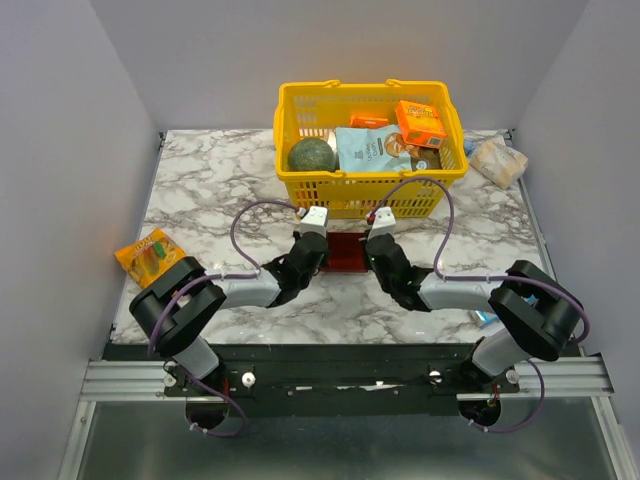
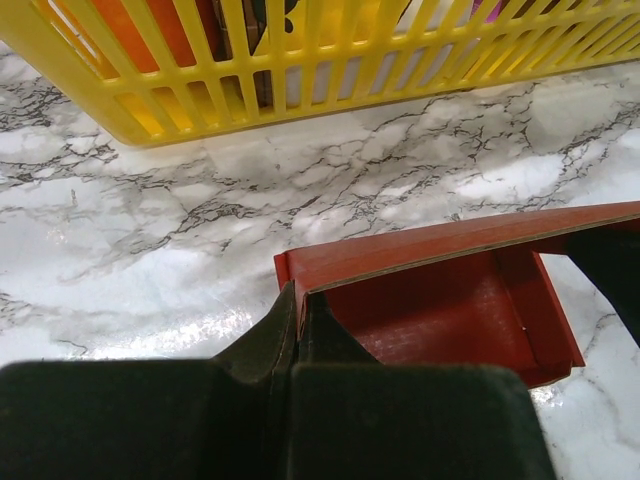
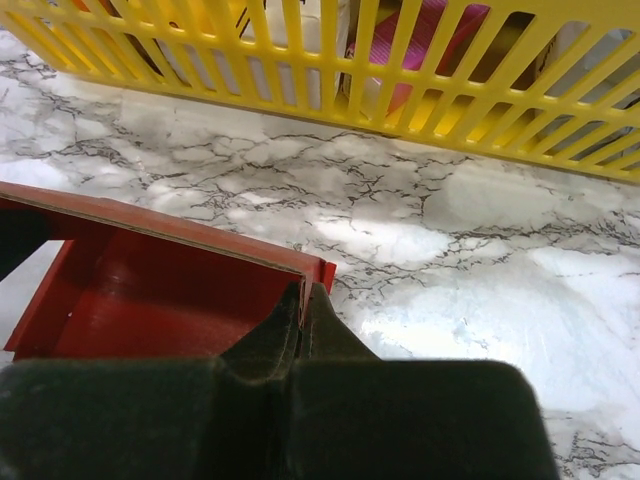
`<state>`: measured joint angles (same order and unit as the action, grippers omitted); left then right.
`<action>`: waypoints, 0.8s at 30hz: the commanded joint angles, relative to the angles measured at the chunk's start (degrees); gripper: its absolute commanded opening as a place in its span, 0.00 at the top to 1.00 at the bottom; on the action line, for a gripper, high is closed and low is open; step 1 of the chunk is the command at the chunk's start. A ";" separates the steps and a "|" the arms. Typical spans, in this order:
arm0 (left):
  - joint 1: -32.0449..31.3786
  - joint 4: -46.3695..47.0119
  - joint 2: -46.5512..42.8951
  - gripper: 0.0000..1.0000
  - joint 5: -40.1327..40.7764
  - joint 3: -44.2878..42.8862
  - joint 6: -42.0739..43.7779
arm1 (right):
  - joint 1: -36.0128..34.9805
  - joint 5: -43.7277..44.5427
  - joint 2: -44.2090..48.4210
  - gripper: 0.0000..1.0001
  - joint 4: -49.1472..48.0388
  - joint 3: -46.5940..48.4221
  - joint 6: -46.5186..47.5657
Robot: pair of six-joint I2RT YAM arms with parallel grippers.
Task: Fold the paper box
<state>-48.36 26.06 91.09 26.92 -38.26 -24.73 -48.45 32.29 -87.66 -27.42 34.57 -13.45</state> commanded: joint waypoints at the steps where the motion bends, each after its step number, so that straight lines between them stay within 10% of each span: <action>1: -3.41 2.06 2.25 1.00 -2.49 2.92 -3.31 | -2.18 0.05 -0.76 0.99 0.78 -1.08 -4.38; 24: -10.18 2.94 6.91 1.00 14.47 10.66 -5.94 | -6.31 3.13 2.13 0.95 21.52 -2.22 -20.65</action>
<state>-57.04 39.42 95.00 40.84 -30.70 -26.92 -53.74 39.68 -86.46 -17.89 33.95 -28.80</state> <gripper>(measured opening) 0.011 0.024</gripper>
